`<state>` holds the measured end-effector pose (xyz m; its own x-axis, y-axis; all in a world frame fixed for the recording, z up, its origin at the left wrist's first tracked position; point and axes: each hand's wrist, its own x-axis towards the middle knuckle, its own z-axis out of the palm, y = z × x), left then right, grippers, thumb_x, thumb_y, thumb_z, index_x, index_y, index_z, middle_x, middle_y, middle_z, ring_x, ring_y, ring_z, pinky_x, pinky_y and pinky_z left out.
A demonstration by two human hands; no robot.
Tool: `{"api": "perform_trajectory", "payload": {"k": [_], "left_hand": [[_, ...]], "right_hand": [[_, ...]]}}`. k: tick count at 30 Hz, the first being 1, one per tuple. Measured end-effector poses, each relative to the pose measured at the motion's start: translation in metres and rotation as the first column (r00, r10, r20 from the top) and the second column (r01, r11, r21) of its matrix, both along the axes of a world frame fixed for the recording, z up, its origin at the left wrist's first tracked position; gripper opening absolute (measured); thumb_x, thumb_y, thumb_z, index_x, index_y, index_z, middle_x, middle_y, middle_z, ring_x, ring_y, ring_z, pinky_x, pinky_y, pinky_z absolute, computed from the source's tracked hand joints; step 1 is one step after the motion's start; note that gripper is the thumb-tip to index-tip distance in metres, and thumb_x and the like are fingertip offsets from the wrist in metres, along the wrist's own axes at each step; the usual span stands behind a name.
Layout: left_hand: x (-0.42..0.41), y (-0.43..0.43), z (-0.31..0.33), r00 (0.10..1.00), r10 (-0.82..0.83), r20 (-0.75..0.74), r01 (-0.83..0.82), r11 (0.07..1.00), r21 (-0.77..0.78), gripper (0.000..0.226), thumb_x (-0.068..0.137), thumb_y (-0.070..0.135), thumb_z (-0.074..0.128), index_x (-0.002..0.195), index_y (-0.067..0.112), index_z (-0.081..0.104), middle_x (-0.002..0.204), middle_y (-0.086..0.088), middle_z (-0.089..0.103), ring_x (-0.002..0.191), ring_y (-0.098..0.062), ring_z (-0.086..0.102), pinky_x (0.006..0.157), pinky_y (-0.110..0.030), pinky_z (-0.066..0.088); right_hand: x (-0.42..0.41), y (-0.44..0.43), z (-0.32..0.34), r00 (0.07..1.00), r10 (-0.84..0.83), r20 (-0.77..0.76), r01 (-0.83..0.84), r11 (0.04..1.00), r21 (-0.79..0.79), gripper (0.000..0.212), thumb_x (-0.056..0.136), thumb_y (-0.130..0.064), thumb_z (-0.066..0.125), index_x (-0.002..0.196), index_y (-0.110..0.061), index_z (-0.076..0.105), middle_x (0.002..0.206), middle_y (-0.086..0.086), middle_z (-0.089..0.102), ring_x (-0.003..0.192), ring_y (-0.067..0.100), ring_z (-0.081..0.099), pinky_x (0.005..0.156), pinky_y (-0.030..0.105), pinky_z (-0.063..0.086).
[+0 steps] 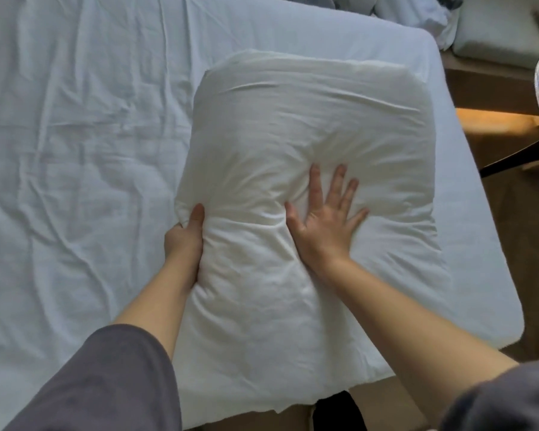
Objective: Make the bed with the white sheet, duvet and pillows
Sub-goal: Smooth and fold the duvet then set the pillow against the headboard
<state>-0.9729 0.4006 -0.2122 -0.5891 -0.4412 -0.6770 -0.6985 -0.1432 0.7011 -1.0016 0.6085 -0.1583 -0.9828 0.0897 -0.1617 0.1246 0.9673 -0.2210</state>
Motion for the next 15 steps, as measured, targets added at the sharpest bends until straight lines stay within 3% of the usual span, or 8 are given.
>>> {"api": "perform_trajectory", "payload": {"k": [5,9,15], "left_hand": [[0.025,-0.095,0.036,0.999,-0.028,0.017,0.029,0.997,-0.065,0.059,0.091,0.056,0.054,0.118,0.004,0.062,0.110,-0.010,0.064,0.093,-0.023,0.056,0.083,-0.030,0.043],[0.054,-0.174,0.054,0.997,-0.018,0.070,0.028,0.990,-0.138,0.066,0.089,0.057,0.055,0.124,0.002,0.059,0.123,-0.017,0.062,0.109,-0.030,0.059,0.096,-0.034,0.045],[0.081,-0.229,0.047,0.996,0.000,0.087,0.012,0.989,-0.146,0.066,0.088,0.061,0.054,0.122,0.004,0.062,0.119,-0.015,0.064,0.108,-0.030,0.060,0.099,-0.038,0.046]], "right_hand": [[0.039,-0.093,0.015,0.999,0.047,0.016,-0.046,0.996,-0.081,0.085,0.076,-0.074,0.017,0.151,-0.044,-0.011,0.161,0.001,-0.024,0.147,0.030,-0.024,0.108,0.070,-0.008],[0.067,-0.170,0.021,0.997,0.053,0.056,-0.044,0.987,-0.153,0.083,0.077,-0.073,0.017,0.149,-0.046,-0.015,0.161,0.000,-0.025,0.146,0.030,-0.026,0.109,0.071,-0.008],[0.088,-0.226,0.016,0.994,0.091,0.056,-0.082,0.986,-0.146,0.085,0.077,-0.070,0.018,0.152,-0.042,-0.008,0.161,0.002,-0.024,0.146,0.030,-0.025,0.108,0.069,-0.011]]}}
